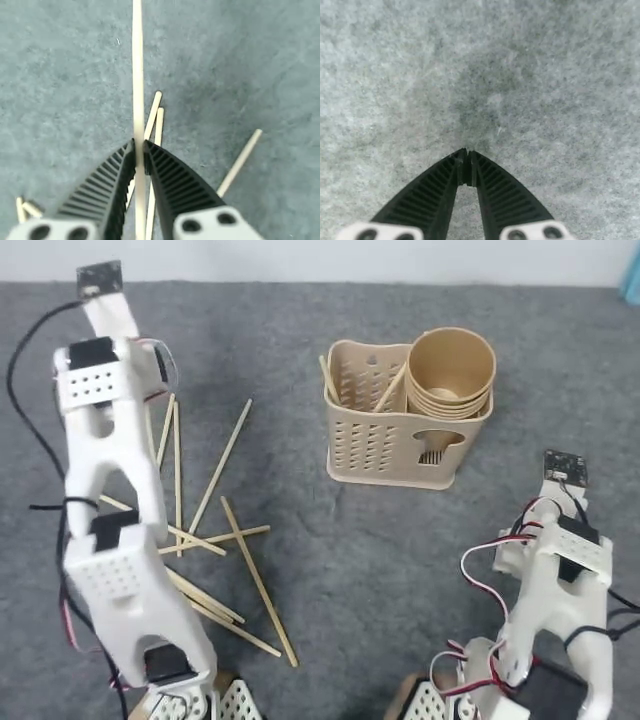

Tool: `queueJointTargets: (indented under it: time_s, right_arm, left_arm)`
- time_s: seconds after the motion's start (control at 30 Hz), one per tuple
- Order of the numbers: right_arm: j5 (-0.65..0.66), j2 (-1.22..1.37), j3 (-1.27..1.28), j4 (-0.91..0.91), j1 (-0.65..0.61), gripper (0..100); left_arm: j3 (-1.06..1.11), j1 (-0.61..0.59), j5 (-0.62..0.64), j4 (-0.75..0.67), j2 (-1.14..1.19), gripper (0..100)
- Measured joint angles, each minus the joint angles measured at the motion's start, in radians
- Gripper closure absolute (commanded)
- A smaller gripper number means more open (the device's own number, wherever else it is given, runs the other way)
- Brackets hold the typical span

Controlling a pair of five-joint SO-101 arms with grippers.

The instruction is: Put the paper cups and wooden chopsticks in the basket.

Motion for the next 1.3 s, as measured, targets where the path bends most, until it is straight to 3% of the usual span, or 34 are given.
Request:
queueJointTargets:
  time_s: [0.13, 0.27, 0.77, 1.07, 1.3]
  right_arm:
    - [0.000, 0.000, 0.000, 0.000, 0.000, 99.1]
    - [0.000, 0.000, 0.000, 0.000, 0.000, 99.1]
    - [0.000, 0.000, 0.000, 0.000, 0.000, 99.1]
    - [0.000, 0.000, 0.000, 0.000, 0.000, 99.1]
    - [0.000, 0.000, 0.000, 0.000, 0.000, 99.1]
  left_arm:
    - [0.163, 0.023, 0.002, -0.002, -0.196, 99]
    - [0.408, 0.068, 0.002, -0.094, -0.446, 99]
    - [1.439, 0.253, -0.002, -0.733, -1.455, 99]
    - [1.717, 0.439, -0.002, -1.063, -1.924, 99]
    - [1.754, 0.628, -0.002, -1.376, -2.024, 99]
